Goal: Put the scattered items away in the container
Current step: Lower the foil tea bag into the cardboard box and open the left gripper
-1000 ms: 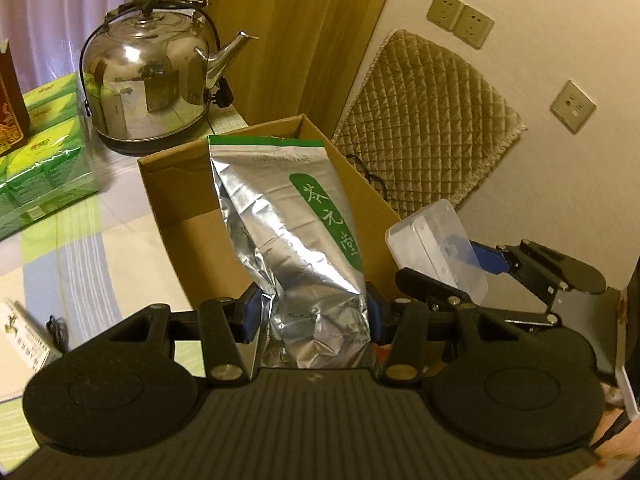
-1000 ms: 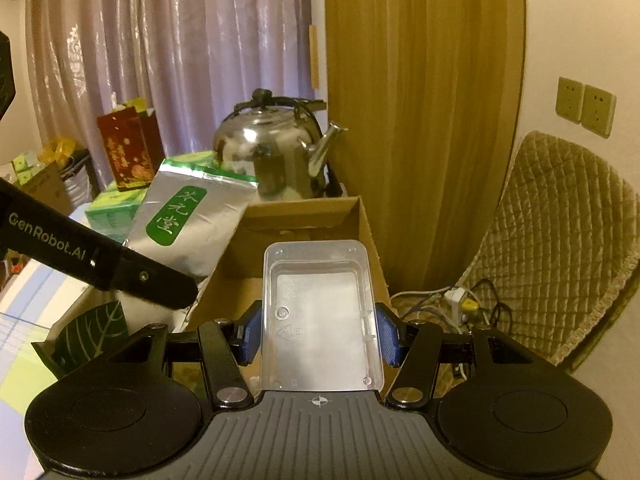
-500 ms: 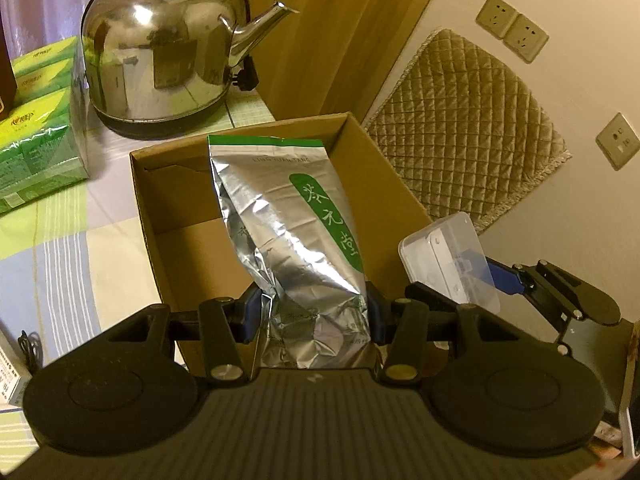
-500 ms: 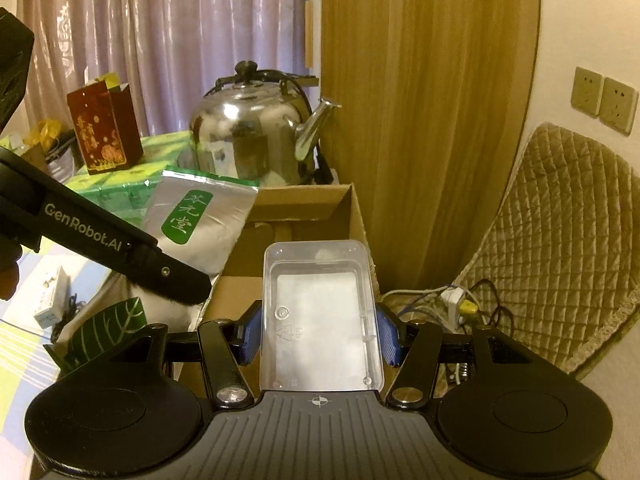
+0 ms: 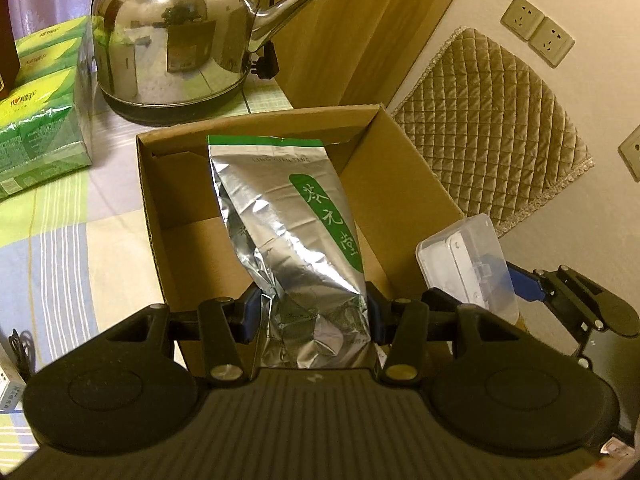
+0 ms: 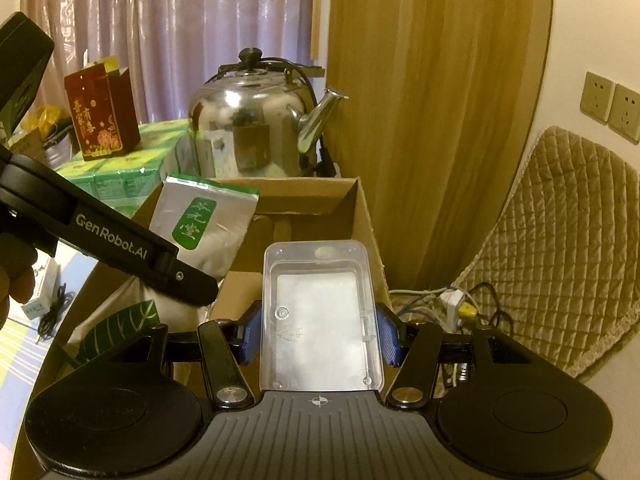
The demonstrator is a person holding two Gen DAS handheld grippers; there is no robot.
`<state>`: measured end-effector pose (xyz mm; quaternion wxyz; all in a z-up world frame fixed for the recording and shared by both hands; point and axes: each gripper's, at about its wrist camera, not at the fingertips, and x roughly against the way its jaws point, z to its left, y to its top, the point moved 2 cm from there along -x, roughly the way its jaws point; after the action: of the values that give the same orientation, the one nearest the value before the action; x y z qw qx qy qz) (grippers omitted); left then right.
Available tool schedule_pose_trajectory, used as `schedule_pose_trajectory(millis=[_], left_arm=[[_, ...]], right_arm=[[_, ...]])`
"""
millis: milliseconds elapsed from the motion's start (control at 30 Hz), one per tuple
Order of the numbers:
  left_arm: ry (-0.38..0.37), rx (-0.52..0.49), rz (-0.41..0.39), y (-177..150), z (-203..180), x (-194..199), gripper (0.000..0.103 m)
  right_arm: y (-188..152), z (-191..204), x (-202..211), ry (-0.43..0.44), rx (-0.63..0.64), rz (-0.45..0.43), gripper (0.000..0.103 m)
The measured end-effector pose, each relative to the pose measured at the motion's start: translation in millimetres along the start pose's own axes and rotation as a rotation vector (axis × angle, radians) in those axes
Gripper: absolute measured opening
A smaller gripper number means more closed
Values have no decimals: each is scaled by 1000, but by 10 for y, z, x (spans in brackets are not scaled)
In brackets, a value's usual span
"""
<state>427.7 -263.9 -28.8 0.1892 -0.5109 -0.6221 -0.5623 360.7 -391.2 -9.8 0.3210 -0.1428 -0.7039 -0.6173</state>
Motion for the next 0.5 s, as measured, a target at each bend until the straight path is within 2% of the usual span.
schedule_pose_trajectory(millis=[67, 133, 500], left_arm=[[-3, 14, -9, 13, 22, 20, 51], [-6, 8, -21, 26, 32, 59, 48], [21, -25, -97, -33, 127, 481, 49]], right_arm=[[0, 6, -5, -1, 4, 1, 54], [2, 10, -3, -1, 6, 2, 54], [10, 106, -58, 23, 17, 39, 54]])
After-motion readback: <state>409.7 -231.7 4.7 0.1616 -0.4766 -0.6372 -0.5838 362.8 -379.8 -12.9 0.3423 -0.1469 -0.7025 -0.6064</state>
